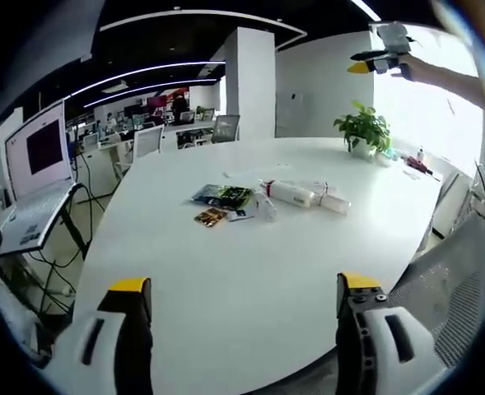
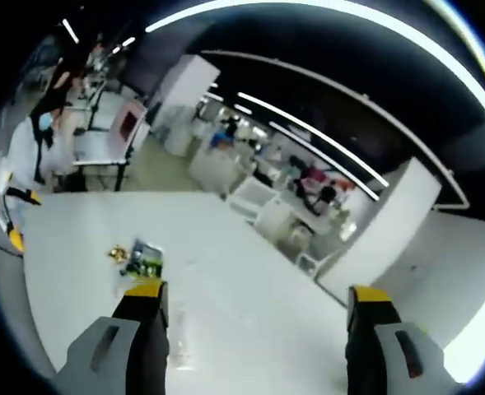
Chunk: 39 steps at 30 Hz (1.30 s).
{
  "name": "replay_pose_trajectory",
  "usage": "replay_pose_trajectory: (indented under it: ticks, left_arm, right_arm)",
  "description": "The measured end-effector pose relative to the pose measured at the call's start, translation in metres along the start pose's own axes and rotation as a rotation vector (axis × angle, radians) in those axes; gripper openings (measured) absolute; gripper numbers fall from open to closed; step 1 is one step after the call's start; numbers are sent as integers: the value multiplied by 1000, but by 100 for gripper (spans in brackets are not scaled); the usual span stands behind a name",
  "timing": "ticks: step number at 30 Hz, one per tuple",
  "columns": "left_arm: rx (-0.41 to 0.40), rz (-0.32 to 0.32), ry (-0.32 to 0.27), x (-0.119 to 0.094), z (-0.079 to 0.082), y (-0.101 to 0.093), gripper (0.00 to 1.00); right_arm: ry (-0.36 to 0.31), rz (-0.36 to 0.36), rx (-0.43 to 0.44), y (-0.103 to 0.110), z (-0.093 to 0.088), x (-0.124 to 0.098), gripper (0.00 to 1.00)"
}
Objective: Arrange the skincare products in the storage area until every visible bottle or jar stands upright without overlapping.
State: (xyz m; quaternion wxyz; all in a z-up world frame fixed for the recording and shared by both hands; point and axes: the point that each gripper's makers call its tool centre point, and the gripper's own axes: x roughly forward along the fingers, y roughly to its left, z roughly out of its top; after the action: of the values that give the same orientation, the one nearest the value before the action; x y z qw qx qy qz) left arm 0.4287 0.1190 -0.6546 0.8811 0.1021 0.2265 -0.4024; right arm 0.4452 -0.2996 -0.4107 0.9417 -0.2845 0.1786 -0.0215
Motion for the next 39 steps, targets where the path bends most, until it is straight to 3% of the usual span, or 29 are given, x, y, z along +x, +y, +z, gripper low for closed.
replay_pose_trajectory:
  ticks: [3, 8, 18, 24, 30, 39]
  left_arm:
    - [1, 4, 2, 0, 0, 1, 88]
    - [6, 7, 11, 0, -2, 1, 88]
    - [15, 3, 40, 4, -7, 0, 88]
    - [18, -4, 60, 7, -9, 0, 88]
    - [11, -7, 72, 9, -11, 2, 88]
    - [9, -2, 93, 11, -15, 3, 86]
  right_arm:
    - [44, 10, -7, -3, -15, 8, 91]
    - [59, 31, 11, 6, -34, 12, 89]
    - [118, 100, 146, 62, -97, 20, 88]
    - [131, 127, 186, 79, -111, 28, 88]
    - [176, 165, 216, 102, -137, 46, 87]
    - [268, 239, 216, 124, -174, 71, 76]
